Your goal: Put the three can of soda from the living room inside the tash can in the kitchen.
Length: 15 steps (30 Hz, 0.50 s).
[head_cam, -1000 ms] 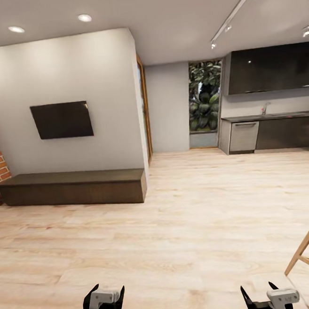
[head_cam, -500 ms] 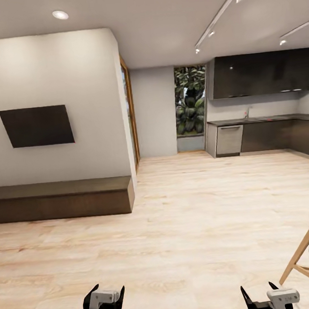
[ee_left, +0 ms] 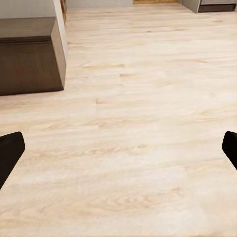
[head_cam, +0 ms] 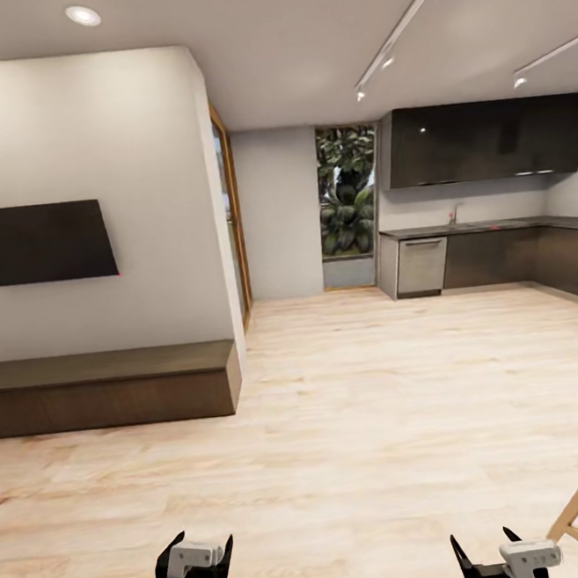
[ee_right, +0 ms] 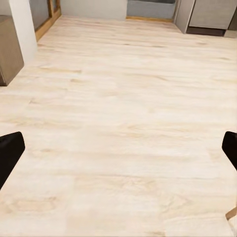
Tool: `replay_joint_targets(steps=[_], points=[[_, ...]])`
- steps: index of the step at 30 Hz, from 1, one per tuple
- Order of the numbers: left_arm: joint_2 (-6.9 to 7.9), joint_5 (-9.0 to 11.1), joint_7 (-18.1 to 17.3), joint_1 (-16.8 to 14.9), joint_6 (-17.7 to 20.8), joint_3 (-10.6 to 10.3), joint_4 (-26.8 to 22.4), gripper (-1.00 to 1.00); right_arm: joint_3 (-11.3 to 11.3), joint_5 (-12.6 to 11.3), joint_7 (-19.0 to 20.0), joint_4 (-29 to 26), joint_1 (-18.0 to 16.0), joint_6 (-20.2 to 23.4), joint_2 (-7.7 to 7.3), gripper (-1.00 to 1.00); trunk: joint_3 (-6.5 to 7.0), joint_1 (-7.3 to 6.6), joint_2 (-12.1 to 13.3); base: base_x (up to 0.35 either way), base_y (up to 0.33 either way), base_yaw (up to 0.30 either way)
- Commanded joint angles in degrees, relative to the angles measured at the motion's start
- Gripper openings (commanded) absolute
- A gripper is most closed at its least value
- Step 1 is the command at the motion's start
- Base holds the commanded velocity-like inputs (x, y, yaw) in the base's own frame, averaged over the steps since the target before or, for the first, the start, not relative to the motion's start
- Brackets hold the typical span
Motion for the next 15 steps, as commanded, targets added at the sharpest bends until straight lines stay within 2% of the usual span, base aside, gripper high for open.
replay_joint_targets(steps=[1, 15], points=[[0.00, 0.0, 0.0, 0.0, 0.0, 0.0, 0.0, 1.00, 0.0, 0.0, 0.0, 0.0, 0.0, 0.0, 0.00, 1.00, 0.00, 0.00, 0.0, 0.322, 0.000, -0.002], [0.00, 0.0, 0.0, 0.0, 0.0, 0.0, 0.0, 1.00, 0.1, 0.0, 0.0, 0.0, 0.0, 0.0, 0.00, 1.00, 0.01, 0.00, 0.0, 0.322, 0.000, 0.000]])
